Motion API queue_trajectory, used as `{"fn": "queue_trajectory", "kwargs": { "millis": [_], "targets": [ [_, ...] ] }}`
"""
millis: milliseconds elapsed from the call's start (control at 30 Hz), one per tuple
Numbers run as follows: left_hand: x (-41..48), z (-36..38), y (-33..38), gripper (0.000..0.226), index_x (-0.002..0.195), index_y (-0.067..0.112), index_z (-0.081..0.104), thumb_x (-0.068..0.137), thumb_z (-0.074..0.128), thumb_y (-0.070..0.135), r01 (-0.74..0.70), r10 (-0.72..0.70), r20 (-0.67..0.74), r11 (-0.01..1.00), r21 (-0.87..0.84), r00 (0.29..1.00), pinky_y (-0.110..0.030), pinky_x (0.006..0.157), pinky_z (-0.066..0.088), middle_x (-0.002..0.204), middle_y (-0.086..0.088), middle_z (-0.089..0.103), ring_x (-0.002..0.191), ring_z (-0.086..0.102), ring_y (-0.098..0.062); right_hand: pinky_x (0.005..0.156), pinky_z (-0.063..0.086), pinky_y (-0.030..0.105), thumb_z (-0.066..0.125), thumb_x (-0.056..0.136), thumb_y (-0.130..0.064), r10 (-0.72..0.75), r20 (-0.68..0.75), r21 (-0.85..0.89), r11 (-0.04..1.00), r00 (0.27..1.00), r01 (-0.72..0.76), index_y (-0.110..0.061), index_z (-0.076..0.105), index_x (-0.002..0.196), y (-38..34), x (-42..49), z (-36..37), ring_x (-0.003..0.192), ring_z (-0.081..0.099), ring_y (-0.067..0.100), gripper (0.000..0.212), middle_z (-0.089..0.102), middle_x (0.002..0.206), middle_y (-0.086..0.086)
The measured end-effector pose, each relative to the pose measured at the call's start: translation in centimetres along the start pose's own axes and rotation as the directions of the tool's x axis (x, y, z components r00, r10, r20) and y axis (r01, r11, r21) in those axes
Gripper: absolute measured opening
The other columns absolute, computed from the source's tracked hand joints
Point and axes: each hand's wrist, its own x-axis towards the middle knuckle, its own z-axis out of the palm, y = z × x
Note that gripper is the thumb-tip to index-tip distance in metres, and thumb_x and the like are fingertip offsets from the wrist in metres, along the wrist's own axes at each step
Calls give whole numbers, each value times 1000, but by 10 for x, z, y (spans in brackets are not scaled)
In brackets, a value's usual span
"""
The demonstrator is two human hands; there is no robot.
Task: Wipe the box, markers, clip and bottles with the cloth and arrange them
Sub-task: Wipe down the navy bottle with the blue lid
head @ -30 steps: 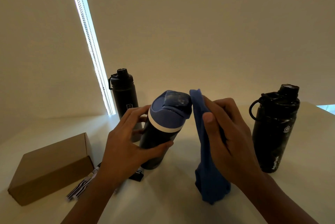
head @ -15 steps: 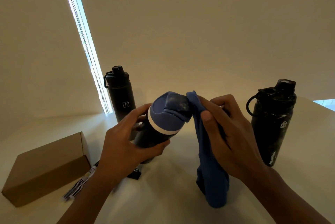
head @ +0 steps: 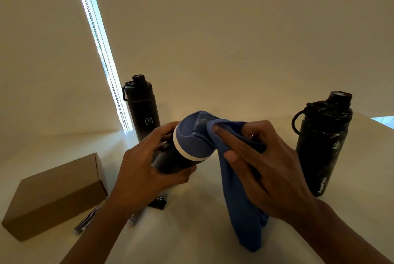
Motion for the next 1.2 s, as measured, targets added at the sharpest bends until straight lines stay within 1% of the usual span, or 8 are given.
{"fn": "queue_trajectory", "kwargs": {
  "millis": [167, 300, 433, 567, 733, 833, 1000, 1200],
  "targets": [
    [0, 5, 1, 95, 146, 20, 54, 66, 83, 62, 33, -33, 22, 999, 19, 999, -52, 103, 55, 131, 3, 70, 119, 68, -22, 61, 46, 23, 44, 108, -41, 99, -36, 13, 995, 994, -99, -14, 61, 138, 3, 1, 0, 73, 50, 8, 43, 44, 114, -4],
    [-1, 1, 10, 84, 144, 36, 55, 72, 95, 50, 34, -34, 44, 999, -2, 998, -30, 107, 49, 135, 20, 63, 127, 61, -9, 68, 50, 27, 48, 107, -38, -8, 18, 48, 999, 1000, 7, -27, 50, 149, -4, -1, 1, 84, 54, 12, 44, 46, 118, 2],
    [-2, 12, -3, 91, 141, 11, 60, 64, 91, 46, 67, -70, 31, 994, 83, 997, -55, 102, 55, 127, -4, 72, 116, 69, -27, 65, 43, 16, 42, 108, -40, 148, -35, 22, 989, 988, -147, -29, 50, 147, 4, 3, -5, 81, 50, 8, 41, 36, 117, -8],
    [0, 12, -5, 88, 141, 9, 60, 66, 98, 34, 58, -60, 20, 996, 72, 998, -44, 106, 52, 130, -5, 71, 120, 67, -22, 72, 42, 14, 46, 107, -38, 0, 6, 82, 997, 1000, -1, -30, 49, 146, -3, -2, -1, 86, 48, 6, 40, 34, 117, -6],
    [-1, 17, -16, 89, 137, 2, 62, 62, 98, 33, 72, -82, 78, 991, 116, 994, -44, 105, 52, 126, -10, 73, 114, 69, -27, 66, 42, 18, 44, 107, -39, 163, -7, 82, 983, 987, -162, -30, 60, 137, 5, 2, -5, 84, 52, 9, 35, 36, 118, -4],
    [2, 12, -10, 80, 136, 4, 63, 66, 101, 14, 108, -116, 94, 990, 94, 989, -46, 111, 49, 129, -12, 70, 121, 65, -27, 73, 46, 18, 48, 105, -36, 20, 16, 120, 993, 1000, -21, -30, 55, 142, -6, -1, -1, 90, 51, 9, 39, 35, 119, -3],
    [-5, 10, -4, 91, 144, 19, 58, 65, 91, 51, -36, 27, 75, 992, 121, 997, -29, 107, 52, 131, 7, 70, 118, 66, -11, 70, 49, 22, 46, 106, -35, 167, 6, 92, 982, 986, -167, -30, 58, 141, 4, 1, -6, 92, 52, 9, 37, 36, 120, -2],
    [-5, 10, -13, 92, 144, 21, 57, 65, 92, 52, -20, 9, 82, 991, 133, 997, -20, 107, 49, 130, 10, 69, 117, 64, -8, 74, 45, 16, 43, 106, -39, 64, 60, 118, 991, 996, -71, -31, 59, 140, -3, 0, -4, 91, 50, 6, 38, 34, 120, -4]
  ]
}}
